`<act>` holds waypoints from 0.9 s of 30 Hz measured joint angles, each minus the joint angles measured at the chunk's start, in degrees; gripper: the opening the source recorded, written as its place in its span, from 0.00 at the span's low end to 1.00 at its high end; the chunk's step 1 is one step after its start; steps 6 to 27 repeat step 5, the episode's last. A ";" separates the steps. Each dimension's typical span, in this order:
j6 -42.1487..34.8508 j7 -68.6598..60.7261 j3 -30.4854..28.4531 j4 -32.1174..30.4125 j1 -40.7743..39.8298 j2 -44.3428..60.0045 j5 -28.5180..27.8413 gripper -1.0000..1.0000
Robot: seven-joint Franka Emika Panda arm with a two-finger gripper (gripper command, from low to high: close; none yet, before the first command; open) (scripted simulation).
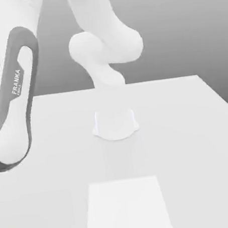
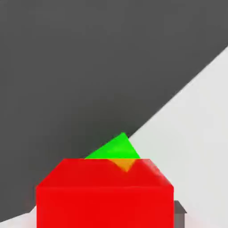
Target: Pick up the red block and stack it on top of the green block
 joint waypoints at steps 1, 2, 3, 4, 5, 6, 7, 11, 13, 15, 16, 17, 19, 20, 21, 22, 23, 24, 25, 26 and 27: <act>0.00 0.00 0.00 0.00 0.00 0.00 0.00 1.00; 0.00 0.00 0.00 0.00 0.00 0.00 0.00 1.00; 0.60 -0.13 0.18 0.09 -0.17 0.72 0.23 1.00; -0.03 0.12 0.02 0.07 -0.09 0.03 -0.14 1.00; -1.30 0.55 -0.43 -0.02 0.24 -1.35 -0.76 1.00; -1.30 0.55 -0.43 -0.02 0.24 -1.35 -0.76 1.00; -1.30 0.55 -0.43 -0.02 0.24 -1.35 -0.76 1.00; -1.30 0.55 -0.43 -0.02 0.24 -1.35 -0.76 1.00; -1.30 0.55 -0.43 -0.02 0.24 -1.35 -0.76 1.00; -1.30 0.55 -0.43 -0.02 0.24 -1.35 -0.76 1.00; -1.30 0.55 -0.43 -0.02 0.24 -1.35 -0.76 1.00; -1.30 0.55 -0.43 -0.02 0.24 -1.35 -0.76 1.00; -1.30 0.55 -0.43 -0.02 0.24 -1.35 -0.76 1.00; -1.30 0.55 -0.43 -0.02 0.24 -1.35 -0.76 1.00; -1.30 0.55 -0.43 -0.02 0.24 -1.35 -0.76 1.00; -1.30 0.55 -0.43 -0.02 0.24 -1.35 -0.76 1.00; -1.30 0.55 -0.43 -0.02 0.24 -1.35 -0.76 1.00; -1.30 0.55 -0.43 -0.02 0.24 -1.35 -0.76 1.00; -1.30 0.55 -0.43 -0.02 0.24 -1.35 -0.76 1.00; -1.30 0.55 -0.43 -0.02 0.24 -1.35 -0.76 1.00; -1.30 0.55 -0.43 -0.02 0.24 -1.35 -0.76 1.00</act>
